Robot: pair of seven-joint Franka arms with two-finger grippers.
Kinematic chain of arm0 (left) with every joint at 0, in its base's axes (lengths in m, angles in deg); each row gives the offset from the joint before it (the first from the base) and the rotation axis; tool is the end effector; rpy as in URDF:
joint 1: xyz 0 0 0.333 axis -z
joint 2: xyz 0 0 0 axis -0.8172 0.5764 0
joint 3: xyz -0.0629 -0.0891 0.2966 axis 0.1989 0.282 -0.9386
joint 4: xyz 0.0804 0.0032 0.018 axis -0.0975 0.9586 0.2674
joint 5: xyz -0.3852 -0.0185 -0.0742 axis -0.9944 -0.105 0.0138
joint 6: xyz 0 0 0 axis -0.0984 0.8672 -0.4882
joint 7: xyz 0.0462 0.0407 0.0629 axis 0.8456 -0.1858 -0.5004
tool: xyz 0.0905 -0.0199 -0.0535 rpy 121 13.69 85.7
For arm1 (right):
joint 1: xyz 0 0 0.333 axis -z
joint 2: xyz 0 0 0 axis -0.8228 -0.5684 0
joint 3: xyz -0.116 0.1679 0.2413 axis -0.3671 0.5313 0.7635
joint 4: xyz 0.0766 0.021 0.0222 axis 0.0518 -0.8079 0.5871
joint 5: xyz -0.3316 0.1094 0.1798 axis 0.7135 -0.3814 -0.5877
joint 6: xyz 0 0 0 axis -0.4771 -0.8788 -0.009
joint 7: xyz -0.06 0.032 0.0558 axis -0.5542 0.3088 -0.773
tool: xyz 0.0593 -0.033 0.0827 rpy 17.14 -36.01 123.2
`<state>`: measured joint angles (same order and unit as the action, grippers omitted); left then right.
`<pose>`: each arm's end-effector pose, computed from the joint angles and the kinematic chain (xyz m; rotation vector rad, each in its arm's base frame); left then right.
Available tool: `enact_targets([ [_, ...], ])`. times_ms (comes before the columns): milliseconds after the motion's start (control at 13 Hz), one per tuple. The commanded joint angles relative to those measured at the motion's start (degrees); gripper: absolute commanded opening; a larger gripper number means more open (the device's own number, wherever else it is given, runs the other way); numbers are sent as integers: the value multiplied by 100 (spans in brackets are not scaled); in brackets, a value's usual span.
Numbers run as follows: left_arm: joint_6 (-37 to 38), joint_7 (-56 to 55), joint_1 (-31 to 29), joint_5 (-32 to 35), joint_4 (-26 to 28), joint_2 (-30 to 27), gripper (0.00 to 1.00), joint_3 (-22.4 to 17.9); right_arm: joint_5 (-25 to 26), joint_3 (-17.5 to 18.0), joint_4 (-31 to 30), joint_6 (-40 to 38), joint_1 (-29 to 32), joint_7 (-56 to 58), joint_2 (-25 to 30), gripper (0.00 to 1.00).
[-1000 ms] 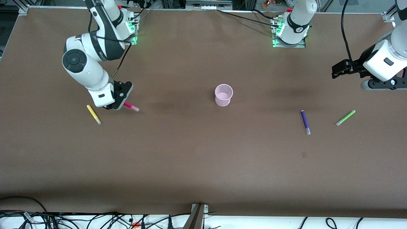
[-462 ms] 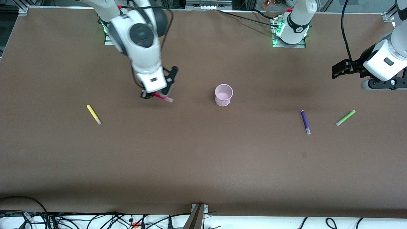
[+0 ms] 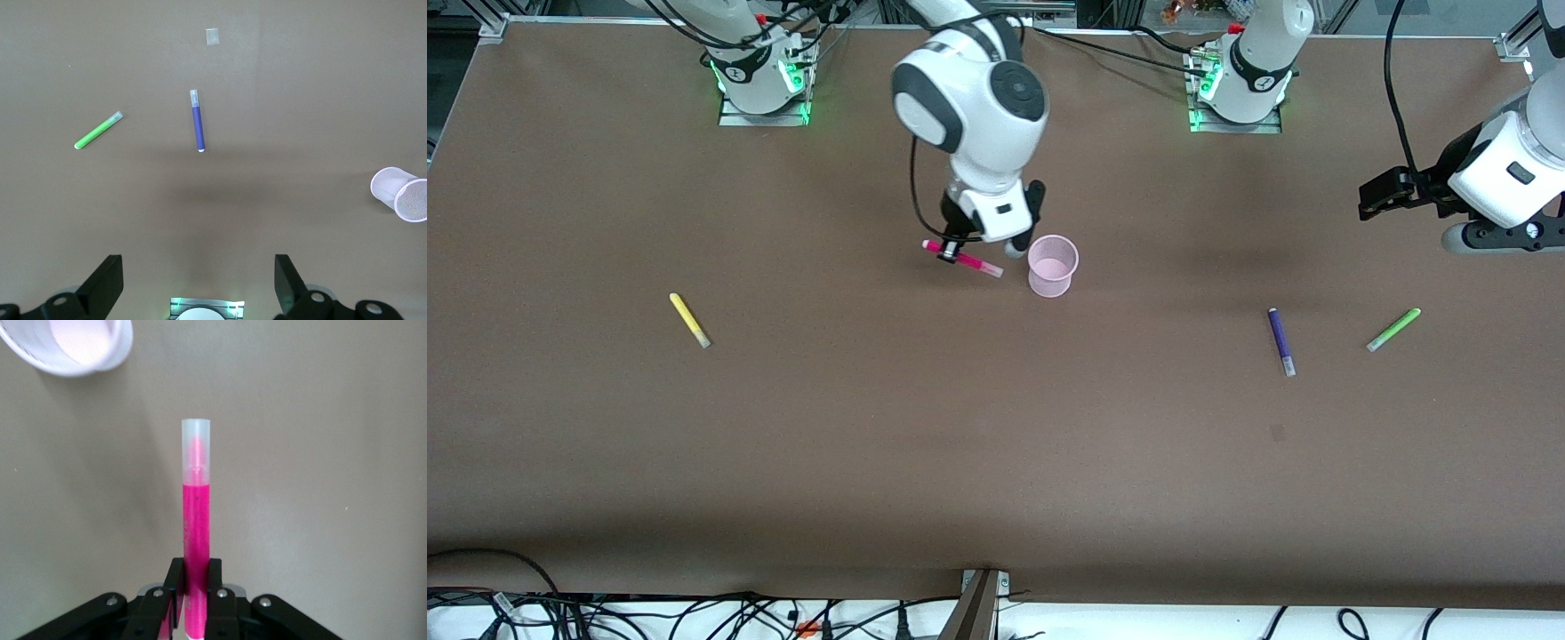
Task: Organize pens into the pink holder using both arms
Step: 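Lift the pink highlighter with the right gripper and carry it to the cup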
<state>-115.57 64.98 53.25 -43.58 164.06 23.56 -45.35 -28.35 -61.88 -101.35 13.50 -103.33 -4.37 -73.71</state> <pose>0.5540 -0.0336 0.5968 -3.0994 -0.0738 0.2636 0.4650 0.5237 0.3744 2.2394 1.7070 -0.1364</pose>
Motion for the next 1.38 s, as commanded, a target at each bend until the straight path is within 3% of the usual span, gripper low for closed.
enact_targets([
  [0, -7, -48, -20, -10, -123, 58, 100, -16, 167, -95, 1146, -581, -501, -40, -693, 0],
  [385, -16, -48, -29, -10, -114, 58, 100, -25, 342, -104, 1324, -941, -1152, 99, -949, 0],
  [615, -16, -48, -38, -10, -114, 58, 100, -16, 386, -122, 1324, -1399, -1250, 775, -940, 0],
  [1308, -7, -48, -38, -10, -123, 49, 100, -16, 395, -253, 1447, -100, -1224, 232, -1326, 0],
])
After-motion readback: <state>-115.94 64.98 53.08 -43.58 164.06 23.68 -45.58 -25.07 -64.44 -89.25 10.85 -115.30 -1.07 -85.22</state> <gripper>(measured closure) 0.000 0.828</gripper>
